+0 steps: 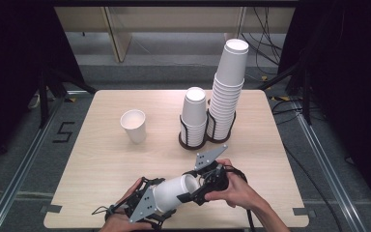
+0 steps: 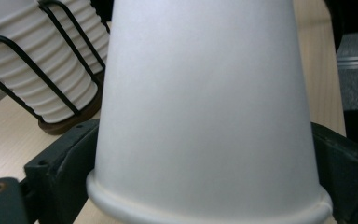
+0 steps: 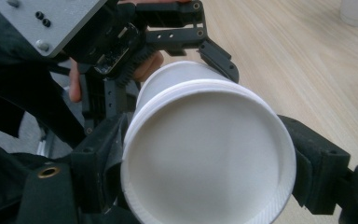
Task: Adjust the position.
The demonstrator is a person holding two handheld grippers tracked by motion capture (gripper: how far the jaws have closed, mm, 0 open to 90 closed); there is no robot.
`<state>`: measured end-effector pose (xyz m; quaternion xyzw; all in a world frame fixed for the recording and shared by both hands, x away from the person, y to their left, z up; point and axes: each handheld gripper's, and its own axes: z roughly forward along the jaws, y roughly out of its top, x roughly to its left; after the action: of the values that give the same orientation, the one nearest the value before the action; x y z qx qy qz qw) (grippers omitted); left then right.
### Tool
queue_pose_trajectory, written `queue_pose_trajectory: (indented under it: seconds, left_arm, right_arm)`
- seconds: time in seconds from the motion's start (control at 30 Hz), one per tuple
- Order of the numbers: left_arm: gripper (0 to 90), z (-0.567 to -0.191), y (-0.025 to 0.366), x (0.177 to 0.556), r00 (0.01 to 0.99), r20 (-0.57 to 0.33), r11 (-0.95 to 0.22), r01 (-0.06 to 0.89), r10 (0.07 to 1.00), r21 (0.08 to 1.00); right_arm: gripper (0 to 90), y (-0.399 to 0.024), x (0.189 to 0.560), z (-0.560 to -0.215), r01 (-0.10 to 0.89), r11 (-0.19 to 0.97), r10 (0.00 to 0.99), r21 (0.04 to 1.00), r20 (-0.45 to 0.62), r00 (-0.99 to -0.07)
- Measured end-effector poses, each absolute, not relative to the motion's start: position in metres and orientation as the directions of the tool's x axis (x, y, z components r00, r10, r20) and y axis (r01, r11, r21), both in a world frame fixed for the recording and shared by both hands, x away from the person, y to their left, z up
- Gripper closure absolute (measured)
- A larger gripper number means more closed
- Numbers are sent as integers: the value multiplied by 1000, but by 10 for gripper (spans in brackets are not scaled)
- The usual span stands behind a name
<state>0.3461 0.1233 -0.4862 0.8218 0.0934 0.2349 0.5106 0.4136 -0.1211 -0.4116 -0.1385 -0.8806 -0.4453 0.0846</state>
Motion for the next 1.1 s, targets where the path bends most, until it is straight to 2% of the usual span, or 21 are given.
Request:
queue_pose_trajectory:
  seconds: [0.1, 0.33, 0.43, 0.57, 0.6, 0.73, 0.77, 0.93, 1.03, 1.07, 1.1]
  left_arm:
    - [66, -484, 124, 346, 878, 269, -433, -79, 396, 898]
    - [91, -482, 123, 345, 877, 291, -462, -90, 383, 882]
    - [98, -484, 121, 345, 878, 296, -505, -74, 376, 860]
    - [99, -484, 121, 345, 871, 331, -573, -71, 363, 816]
    - [99, -484, 121, 346, 876, 328, -585, -66, 354, 808]
    - [99, -485, 119, 346, 870, 366, -630, -85, 331, 772]
    - [99, -485, 118, 346, 873, 363, -632, -84, 327, 771]
    - [101, -486, 114, 341, 873, 390, -679, -96, 294, 728]
    - [105, -484, 111, 339, 879, 388, -677, -108, 277, 728]
    - [105, -484, 110, 338, 878, 389, -675, -109, 279, 730]
    - [106, -483, 110, 338, 880, 391, -674, -116, 272, 730]
  right_arm:
    - [239, -127, 415, -410, 355, 537, 169, 765, 315, -934]
    - [232, -128, 417, -411, 346, 547, 157, 763, 312, -937]
    - [212, -126, 413, -410, 318, 596, 181, 737, 262, -948]
    - [172, -120, 405, -406, 209, 695, 187, 689, 107, -976]
    - [161, -116, 400, -404, 143, 746, 166, 650, 27, -986]
    - [158, -110, 392, -401, 92, 791, 143, 605, -36, -989]
    - [161, -105, 389, -400, 49, 814, 118, 579, -82, -990]
    - [166, -97, 385, -403, 11, 860, 101, 510, -149, -984]
    - [171, -92, 384, -406, -49, 886, 40, 462, -182, -983]
    - [171, -91, 380, -407, -17, 900, 62, 436, -168, -984]
    - [171, -90, 380, -409, -36, 902, 46, 430, -179, -983]
